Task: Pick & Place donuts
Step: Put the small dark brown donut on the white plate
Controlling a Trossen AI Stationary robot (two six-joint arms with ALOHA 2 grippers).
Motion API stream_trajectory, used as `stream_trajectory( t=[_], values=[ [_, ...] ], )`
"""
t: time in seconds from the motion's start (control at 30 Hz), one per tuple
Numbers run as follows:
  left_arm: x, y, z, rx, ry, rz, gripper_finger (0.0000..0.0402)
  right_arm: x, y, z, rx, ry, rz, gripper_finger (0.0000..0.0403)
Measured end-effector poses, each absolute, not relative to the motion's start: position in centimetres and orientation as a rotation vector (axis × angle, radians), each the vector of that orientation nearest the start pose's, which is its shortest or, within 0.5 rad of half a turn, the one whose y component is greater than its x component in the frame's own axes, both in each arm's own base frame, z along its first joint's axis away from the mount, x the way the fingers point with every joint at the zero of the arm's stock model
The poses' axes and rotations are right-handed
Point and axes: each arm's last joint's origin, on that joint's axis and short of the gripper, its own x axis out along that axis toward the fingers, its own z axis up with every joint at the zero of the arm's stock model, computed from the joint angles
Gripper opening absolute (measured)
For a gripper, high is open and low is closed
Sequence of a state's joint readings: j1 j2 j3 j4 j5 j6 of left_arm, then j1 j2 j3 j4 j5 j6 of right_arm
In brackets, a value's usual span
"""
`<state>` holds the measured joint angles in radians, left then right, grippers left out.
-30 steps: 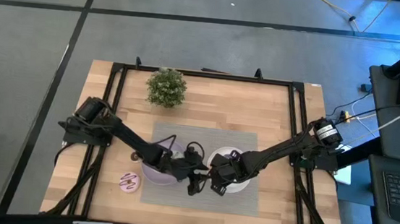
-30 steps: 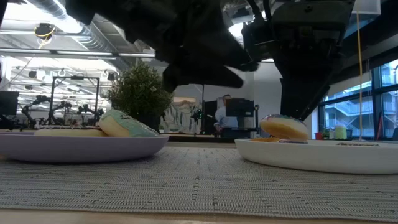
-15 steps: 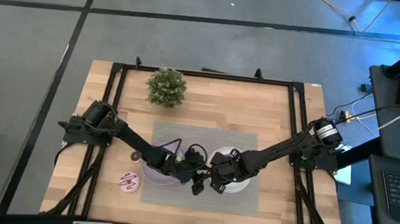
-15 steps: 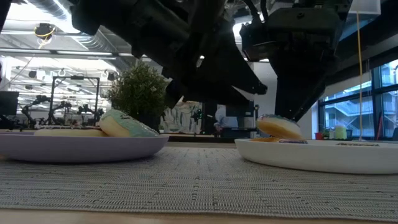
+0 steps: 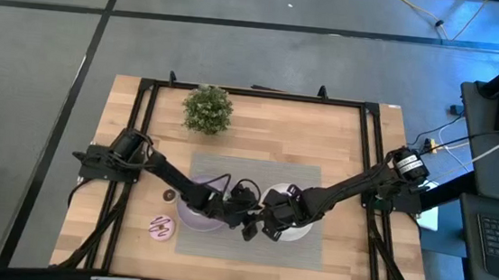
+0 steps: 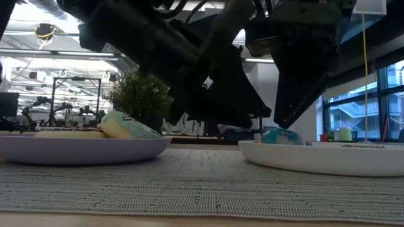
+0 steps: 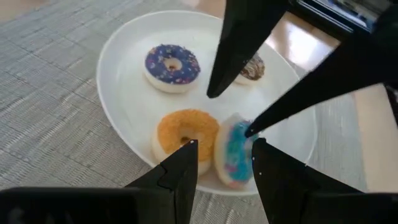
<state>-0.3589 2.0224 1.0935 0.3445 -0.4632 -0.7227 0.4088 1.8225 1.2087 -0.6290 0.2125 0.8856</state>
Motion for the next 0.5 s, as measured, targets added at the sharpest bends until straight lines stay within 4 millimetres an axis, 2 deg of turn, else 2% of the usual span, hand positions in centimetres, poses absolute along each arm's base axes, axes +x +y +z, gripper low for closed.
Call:
stream_trajectory(
  t=[0.27, 0.4, 0.5],
  values=[
    [38.9, -12.5, 13.0, -0.472, 0.469, 0.289, 0.0143, 32.0, 13.2, 17.8, 0.378, 1.174, -0.376, 0.0165],
    [38.8, -12.3, 13.6, -0.449, 0.48, 0.254, 0.0143, 31.6, 12.9, 19.6, 0.384, 1.098, -0.395, 0.0165],
    [38.5, -12.0, 15.2, -0.403, 0.477, 0.247, 0.0143, 31.0, 12.5, 21.6, 0.382, 1.016, -0.414, 0.0165]
  ],
)
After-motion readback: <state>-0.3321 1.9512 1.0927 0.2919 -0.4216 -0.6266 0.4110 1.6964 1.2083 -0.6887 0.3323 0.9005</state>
